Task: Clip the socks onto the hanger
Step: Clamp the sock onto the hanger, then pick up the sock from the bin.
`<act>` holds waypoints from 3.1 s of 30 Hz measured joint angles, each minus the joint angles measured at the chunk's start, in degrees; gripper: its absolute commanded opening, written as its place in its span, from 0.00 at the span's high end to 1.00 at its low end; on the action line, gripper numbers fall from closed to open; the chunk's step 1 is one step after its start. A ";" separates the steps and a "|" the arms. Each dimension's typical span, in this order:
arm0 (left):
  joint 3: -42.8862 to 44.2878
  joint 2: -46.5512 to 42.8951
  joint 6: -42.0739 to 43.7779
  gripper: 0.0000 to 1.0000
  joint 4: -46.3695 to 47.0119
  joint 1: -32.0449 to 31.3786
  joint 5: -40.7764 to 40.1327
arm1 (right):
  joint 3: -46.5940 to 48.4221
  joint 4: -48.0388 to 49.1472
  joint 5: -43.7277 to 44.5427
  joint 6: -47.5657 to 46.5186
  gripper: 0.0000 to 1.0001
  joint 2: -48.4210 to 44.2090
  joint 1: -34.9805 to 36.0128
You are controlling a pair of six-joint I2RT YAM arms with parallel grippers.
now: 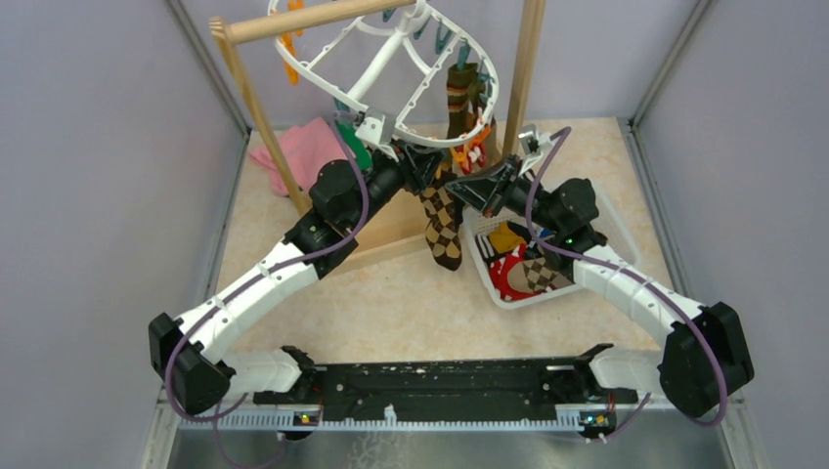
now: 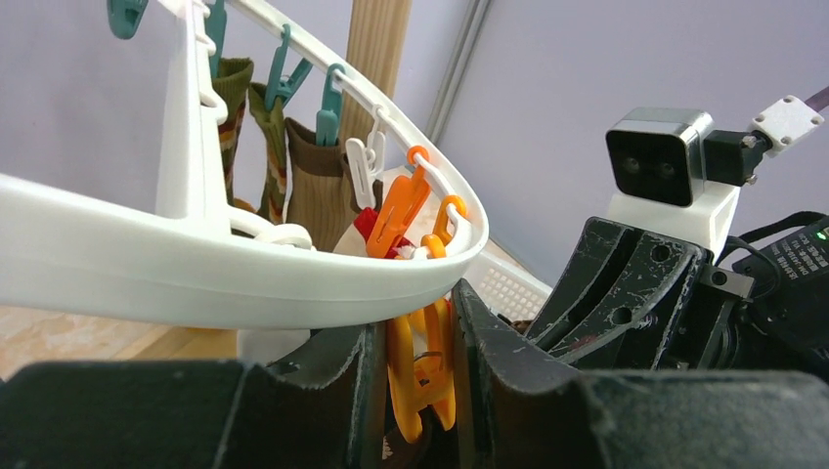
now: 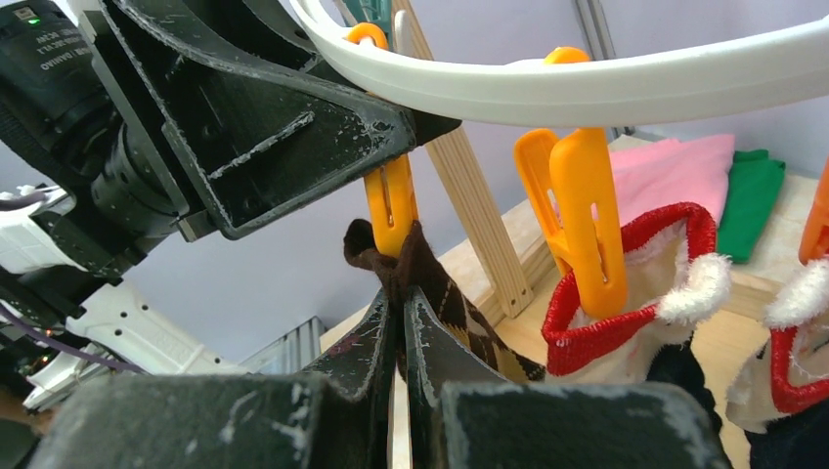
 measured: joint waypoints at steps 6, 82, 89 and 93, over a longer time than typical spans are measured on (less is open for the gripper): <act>-0.66 0.00 1.09 0.96 2.34 0.15 2.10 | 0.02 1.51 -0.74 1.38 1.00 0.00 -0.07; -32.57 -25.24 5.03 0.03 4.59 1.57 9.97 | 6.08 -19.58 14.40 -12.28 0.70 -4.37 -4.81; -37.51 -25.49 7.15 0.01 7.08 1.57 9.40 | 6.40 -23.89 14.78 -14.67 0.47 -5.55 -5.14; -40.22 -25.46 7.48 0.01 9.29 1.57 9.88 | 3.08 -27.15 14.73 -16.70 0.41 -11.98 -5.14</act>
